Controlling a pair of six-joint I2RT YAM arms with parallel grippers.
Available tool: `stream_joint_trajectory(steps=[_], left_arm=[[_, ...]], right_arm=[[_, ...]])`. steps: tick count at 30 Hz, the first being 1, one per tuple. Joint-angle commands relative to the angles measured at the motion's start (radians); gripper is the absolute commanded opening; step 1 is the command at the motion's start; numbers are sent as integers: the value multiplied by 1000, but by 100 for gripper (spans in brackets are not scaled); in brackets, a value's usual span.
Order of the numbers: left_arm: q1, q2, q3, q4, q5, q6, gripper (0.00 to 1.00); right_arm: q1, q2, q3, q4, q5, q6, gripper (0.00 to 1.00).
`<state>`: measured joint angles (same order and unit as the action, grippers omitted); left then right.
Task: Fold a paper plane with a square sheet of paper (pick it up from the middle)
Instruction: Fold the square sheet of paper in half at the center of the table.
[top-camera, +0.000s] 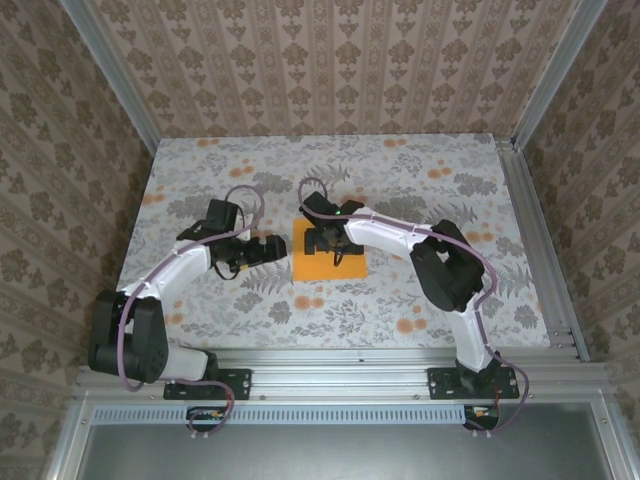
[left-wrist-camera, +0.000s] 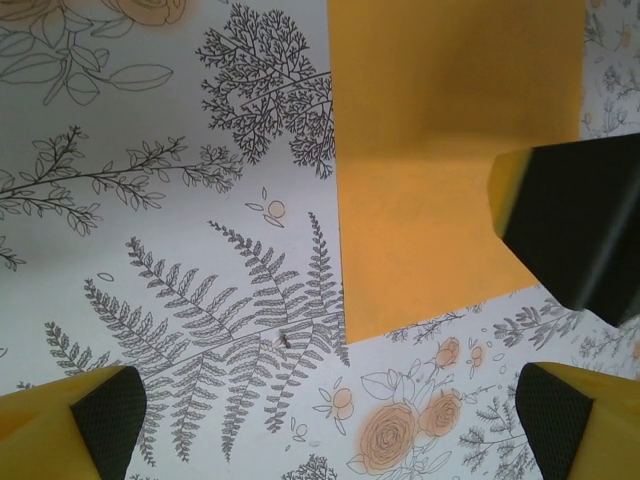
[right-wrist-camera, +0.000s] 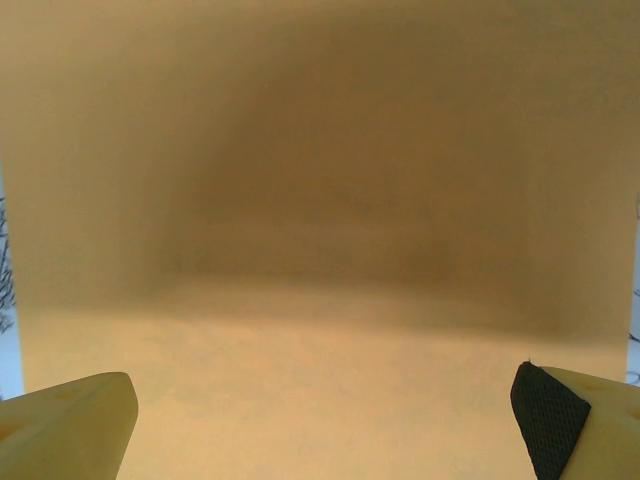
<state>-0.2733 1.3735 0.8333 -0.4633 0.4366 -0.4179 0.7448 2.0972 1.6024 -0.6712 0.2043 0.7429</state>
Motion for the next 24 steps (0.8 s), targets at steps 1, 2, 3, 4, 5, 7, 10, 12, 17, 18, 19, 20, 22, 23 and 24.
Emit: stream_joint_trajectory(steps=[1,2,3,4,5,7,10,12,17,18,19,20,22,23,24], left_arm=[[6,3,-7,19,30,2,100],[6,6,-12,23,30,0,100],[6,10,-15,25,32,0,100],[6,14,-24,30,33,-2,100],[7,15,-28,34,34,-4,100],[6,18,-31,40,38,-8,100],[6,18,-36,38,34,-7,100],[6,19,-36,35,31,-2,100],[6,33,-49,42,26,4,100],[7,35,-51,43,26,2,100],[6,39,-53,44,25,2,100],[6,40,-54,46,25,3,100],[6,42,-58,49,25,4,100],[6,44,-60,48,25,6,100],[6,46,-63,50,25,8,100]], right_arm=[[8,48,50,-69,53,32,100],[8,57,58,-75,59,35,100],[8,66,67,-80,65,40,100],[8,74,75,-80,68,40,100],[12,79,82,-79,69,37,100],[14,101,107,-89,71,35,100],[20,131,128,-94,68,35,100],[26,142,135,-99,73,35,100],[27,158,138,-89,65,29,100],[27,166,137,-84,58,29,100],[26,174,134,-80,52,29,100],[27,179,131,-76,47,31,100],[26,187,118,-66,40,35,99],[26,189,110,-62,39,37,99],[25,193,103,-59,38,38,99]])
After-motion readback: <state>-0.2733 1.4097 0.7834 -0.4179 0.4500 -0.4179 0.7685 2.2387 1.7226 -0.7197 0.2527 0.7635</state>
